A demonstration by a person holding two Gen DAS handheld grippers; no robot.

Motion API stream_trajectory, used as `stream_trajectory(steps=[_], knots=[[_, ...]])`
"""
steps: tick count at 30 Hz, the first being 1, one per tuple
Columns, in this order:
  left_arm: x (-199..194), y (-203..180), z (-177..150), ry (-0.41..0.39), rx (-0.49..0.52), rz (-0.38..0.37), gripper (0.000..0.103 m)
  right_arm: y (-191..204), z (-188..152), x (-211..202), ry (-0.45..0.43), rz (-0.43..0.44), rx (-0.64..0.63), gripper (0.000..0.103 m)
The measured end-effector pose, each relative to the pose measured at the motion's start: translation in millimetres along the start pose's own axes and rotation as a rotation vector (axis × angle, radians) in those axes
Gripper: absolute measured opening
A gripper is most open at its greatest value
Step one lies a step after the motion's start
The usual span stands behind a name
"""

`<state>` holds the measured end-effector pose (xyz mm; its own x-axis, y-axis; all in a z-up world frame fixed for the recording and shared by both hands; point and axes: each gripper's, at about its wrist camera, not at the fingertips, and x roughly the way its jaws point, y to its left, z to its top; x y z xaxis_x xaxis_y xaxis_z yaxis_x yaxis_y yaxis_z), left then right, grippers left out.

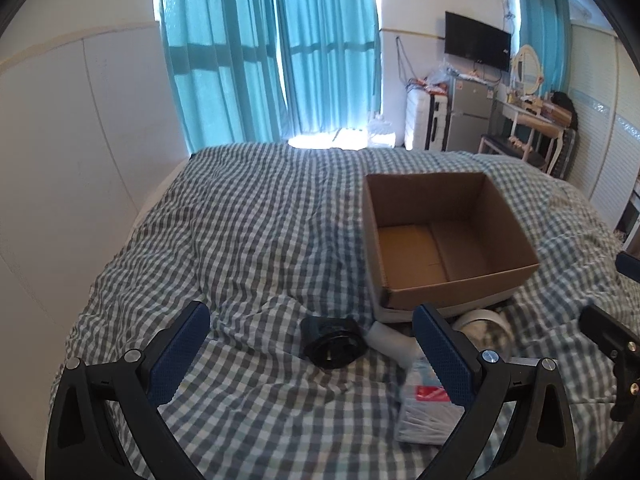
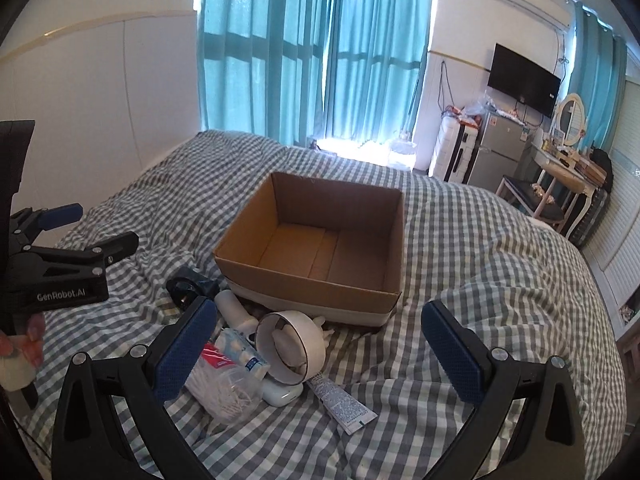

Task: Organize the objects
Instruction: 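Grasp the black round object with the left gripper while the right grasps the white tape roll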

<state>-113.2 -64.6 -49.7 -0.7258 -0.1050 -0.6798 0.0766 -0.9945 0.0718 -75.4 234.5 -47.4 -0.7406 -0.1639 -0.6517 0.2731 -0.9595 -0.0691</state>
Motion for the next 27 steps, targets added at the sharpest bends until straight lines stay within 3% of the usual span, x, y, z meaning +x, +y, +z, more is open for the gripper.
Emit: stream_trajectory(steps=[5,11,15,17,21,22,27], knots=[[49,10,-2,0.089,-0.032,0.029,0.103,-12,-5,45,0.094,-0.017,0.014,0.103],[93,7,-21,0.197,-0.042,0.0,0.103,-22,-23,97,0.208,0.022,0.054,0.1],[111,-3,-35,0.242,-0.035,-0.028,0.103,-24,-34,119,0.27,0.069,0.087,0.084],[119,-7,-38,0.259,-0.032,-0.033,0.103,-23,-37,126,0.288,0.08,0.093,0.069],[133,-9,-42,0.28,-0.045,-0.048,0.103,-24,-40,134,0.303,0.104,0.104,0.027],[138,-10,-42,0.289,-0.05,-0.053,0.103,-24,-40,135,0.303,0.109,0.108,0.021],[159,-8,-49,0.346,-0.086,-0.062,0.101,-26,-44,137,0.302,0.109,0.123,0.016]])
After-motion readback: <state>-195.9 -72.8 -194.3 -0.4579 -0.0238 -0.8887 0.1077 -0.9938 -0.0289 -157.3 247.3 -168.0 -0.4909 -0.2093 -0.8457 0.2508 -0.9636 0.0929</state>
